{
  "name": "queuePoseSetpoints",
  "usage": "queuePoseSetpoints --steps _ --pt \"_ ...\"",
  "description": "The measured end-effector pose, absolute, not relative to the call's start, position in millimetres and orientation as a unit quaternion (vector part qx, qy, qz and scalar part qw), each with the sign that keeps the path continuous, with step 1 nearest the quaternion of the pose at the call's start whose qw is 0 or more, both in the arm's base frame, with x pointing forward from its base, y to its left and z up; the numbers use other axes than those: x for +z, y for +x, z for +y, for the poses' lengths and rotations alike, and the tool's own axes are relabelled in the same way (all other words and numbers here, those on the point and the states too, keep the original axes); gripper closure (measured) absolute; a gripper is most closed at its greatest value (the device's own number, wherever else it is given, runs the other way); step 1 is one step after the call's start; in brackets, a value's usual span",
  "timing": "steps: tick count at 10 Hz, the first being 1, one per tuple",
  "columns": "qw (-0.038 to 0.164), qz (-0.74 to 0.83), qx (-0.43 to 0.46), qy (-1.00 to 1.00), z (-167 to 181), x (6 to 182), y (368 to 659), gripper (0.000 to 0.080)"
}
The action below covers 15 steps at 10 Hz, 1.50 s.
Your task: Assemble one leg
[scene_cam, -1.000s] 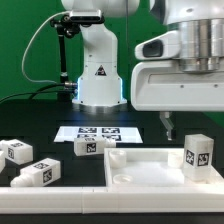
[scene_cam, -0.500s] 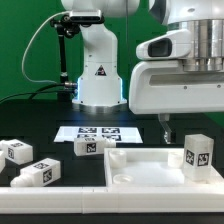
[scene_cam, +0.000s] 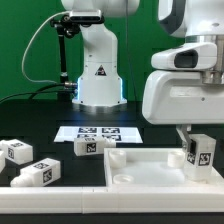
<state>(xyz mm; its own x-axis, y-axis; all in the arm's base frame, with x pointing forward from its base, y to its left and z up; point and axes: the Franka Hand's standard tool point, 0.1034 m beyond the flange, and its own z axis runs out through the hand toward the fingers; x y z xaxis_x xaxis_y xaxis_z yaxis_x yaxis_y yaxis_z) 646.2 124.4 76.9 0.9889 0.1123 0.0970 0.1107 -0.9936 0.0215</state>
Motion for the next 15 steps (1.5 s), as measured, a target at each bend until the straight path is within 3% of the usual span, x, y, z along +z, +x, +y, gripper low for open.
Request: queuePoseSetpoints --steps 1,2,6,10,11,12,15 --pt "0.009 0.027 0.05 0.998 120.8 77.0 646.8 0.0389" --pt "0.007 -0.025 0.05 0.998 118.7 76.6 647.0 0.0511" --pt "-0.001 -0.251 0.052 0.967 111.2 74.1 648.4 0.0511" --pt "-0.043 -0.553 0.018 0.832 101.0 72.7 646.6 0.0511" --pt "-0.037 -0.573 0.015 0.819 102.3 72.6 644.4 0.0511" --pt "-0.007 -0.556 0.008 0.831 105.8 73.6 640.2 0.0511" --pt "-0.027 -0.676 -0.002 0.736 105.4 73.0 642.1 0.0511"
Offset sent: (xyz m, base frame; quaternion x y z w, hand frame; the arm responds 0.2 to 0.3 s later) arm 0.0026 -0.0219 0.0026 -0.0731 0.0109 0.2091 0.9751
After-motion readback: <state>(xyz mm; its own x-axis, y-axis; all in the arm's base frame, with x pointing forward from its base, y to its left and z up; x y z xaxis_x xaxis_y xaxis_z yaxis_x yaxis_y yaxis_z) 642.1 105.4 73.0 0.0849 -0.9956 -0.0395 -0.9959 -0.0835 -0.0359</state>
